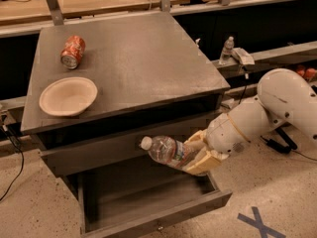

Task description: Place water bottle into middle drawer

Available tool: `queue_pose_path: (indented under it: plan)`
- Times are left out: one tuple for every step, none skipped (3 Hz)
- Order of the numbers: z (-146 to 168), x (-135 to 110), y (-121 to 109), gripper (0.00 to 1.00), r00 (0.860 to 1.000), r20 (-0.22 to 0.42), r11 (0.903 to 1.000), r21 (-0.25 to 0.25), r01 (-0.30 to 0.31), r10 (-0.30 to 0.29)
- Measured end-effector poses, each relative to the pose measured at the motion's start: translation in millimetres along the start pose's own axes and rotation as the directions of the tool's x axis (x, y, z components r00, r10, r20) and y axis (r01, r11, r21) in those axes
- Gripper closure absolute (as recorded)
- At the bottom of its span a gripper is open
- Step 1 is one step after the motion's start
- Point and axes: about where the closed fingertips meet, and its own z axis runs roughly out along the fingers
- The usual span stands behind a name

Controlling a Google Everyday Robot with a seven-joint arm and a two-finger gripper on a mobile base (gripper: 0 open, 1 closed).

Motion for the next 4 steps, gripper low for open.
queue_pose_path:
  plan:
    - [10, -6, 7, 1.0, 1.0, 0.029, 1.0, 0.008, 0.001, -0.001]
    - [49, -44, 18, 1.0, 0.952, 0.299, 0.9982, 0.029, 0.053, -0.059]
    - [67, -91, 26, 1.0, 0.848, 0.522, 0.996, 0.037, 0.081, -0.088]
    - [71, -134, 37, 1.0, 0.743, 0.664, 0.994, -0.001, 0.109, -0.081]
